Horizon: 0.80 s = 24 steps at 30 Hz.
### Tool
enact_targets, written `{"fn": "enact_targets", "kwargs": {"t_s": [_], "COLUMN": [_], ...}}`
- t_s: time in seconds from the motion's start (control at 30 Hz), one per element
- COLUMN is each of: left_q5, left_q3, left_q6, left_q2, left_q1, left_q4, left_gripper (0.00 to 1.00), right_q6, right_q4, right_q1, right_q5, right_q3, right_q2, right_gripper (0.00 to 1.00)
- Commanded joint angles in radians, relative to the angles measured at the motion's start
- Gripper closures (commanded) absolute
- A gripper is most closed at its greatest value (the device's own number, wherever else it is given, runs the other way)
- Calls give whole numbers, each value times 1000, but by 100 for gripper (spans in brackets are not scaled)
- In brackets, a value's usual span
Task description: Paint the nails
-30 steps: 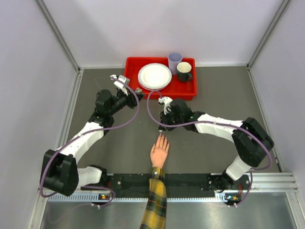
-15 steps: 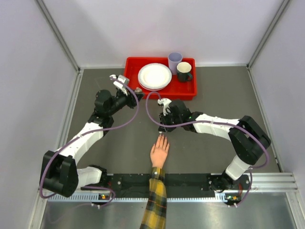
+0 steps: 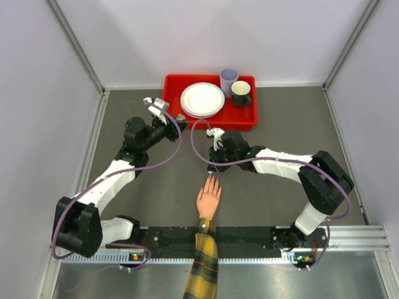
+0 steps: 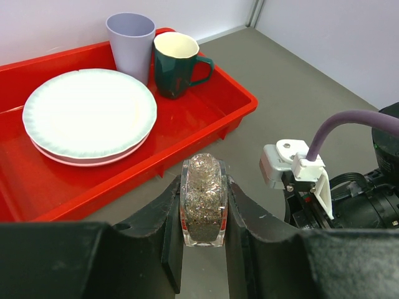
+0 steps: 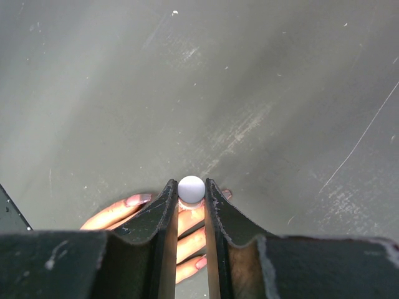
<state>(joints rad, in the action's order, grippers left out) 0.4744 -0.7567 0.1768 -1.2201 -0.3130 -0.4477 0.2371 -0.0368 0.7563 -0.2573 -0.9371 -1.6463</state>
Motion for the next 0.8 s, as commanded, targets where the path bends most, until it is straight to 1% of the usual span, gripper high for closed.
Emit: {"fn": "enact_targets", "kwargs": {"t_s": [0.0,0.77], "left_q5": [0,-3], "left_q3": [7,5], "left_q6": [-8,-13], "left_q2": [24,25], "left_q1": [5,5], "left_q4": [-51,-42], "left_gripper": [100,100], "right_q6": [-2,8], "right_q4": [52,71], "right_q1": [-3,-26], "right_q5": [4,13], "right_q3": [-8,-25], "right_q2": [-9,-37], "right_gripper": [100,100]}}
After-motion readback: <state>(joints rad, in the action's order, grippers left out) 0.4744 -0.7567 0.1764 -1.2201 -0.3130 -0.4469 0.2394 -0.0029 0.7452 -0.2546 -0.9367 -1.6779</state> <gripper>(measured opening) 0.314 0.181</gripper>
